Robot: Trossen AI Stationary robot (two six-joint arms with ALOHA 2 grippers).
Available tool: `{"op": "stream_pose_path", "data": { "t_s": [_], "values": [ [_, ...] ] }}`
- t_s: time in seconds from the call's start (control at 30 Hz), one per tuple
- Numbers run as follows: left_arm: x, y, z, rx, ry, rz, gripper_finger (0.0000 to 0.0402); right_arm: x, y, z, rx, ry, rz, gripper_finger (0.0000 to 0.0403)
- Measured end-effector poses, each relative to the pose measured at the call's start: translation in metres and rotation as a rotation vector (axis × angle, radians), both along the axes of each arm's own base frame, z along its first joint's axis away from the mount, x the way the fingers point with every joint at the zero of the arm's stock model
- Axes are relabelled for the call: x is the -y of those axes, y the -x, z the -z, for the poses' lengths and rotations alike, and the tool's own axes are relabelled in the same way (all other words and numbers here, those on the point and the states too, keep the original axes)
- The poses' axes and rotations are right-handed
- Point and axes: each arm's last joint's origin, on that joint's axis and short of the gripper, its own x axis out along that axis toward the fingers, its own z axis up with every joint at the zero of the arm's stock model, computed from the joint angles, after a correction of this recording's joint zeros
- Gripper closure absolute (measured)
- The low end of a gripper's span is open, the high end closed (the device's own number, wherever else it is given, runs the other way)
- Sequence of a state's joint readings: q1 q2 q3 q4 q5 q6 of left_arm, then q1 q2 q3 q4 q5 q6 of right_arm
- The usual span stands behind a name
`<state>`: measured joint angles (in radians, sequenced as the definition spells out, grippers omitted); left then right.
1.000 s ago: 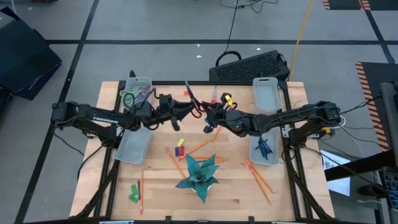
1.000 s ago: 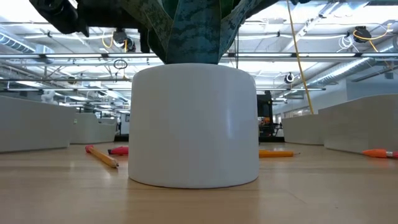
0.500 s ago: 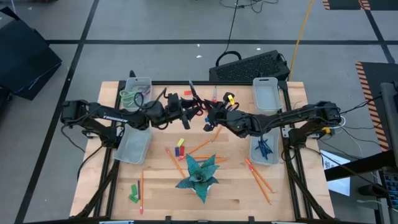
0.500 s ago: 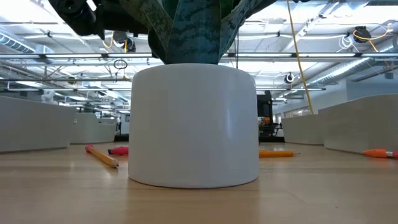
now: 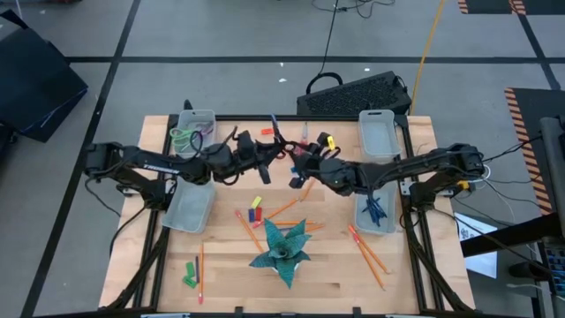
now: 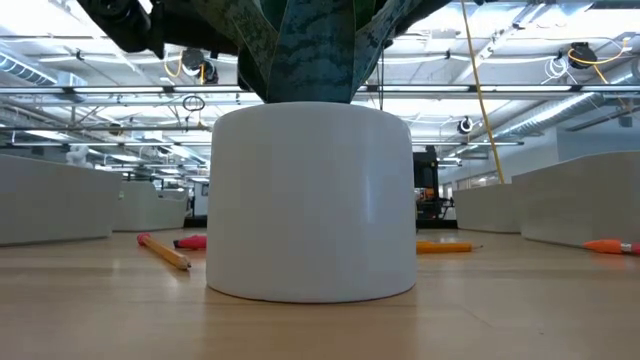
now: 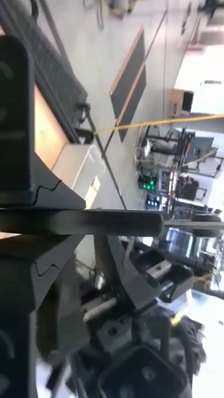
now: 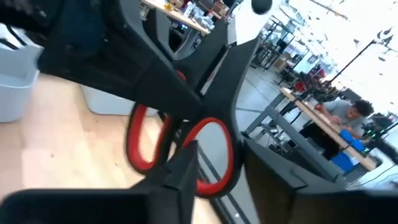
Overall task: Sort crayons/erasers/pens/pencils in bins
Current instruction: Put the black scissors into the top left gray bin
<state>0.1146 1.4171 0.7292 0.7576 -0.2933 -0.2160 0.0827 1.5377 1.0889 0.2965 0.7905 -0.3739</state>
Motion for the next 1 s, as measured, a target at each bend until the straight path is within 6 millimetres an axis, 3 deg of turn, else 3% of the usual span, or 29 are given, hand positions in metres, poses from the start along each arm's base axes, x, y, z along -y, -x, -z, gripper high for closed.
{"op": "stream_pose_path", "data": {
  "t_s": [0.17, 0.3, 0.47, 0.63, 0.87, 1.0],
  "values": [
    [-0.014, 0.018, -0.016, -0.123, -0.038, -0.193, 0.0367, -0.019, 0.002, 0.003, -0.008, -0.045, -0.065, 0.0203],
    [-0.034, 0.052, -0.031, -0.423, 0.033, -0.359, 0.0366, -0.031, 0.007, 0.01, -0.05, -0.096, -0.071, 0.0169],
    [-0.061, 0.105, -0.041, -0.775, 0.292, -0.596, 0.0364, -0.043, 0.012, 0.018, -0.068, -0.18, -0.079, 0.0159],
    [-0.088, 0.133, -0.028, -1.015, 0.543, -0.746, 0.0366, -0.048, 0.014, 0.028, -0.061, -0.246, -0.139, 0.016],
    [-0.142, 0.153, 0.006, -1.194, 0.812, -0.661, 0.0367, -0.059, 0.028, 0.064, -0.099, -0.453, -0.295, 0.016],
    [-0.159, 0.167, 0.021, -1.27, 0.993, -0.638, 0.0365, -0.076, 0.04, 0.08, -0.125, -0.467, -0.346, 0.0161]
  ]
}}
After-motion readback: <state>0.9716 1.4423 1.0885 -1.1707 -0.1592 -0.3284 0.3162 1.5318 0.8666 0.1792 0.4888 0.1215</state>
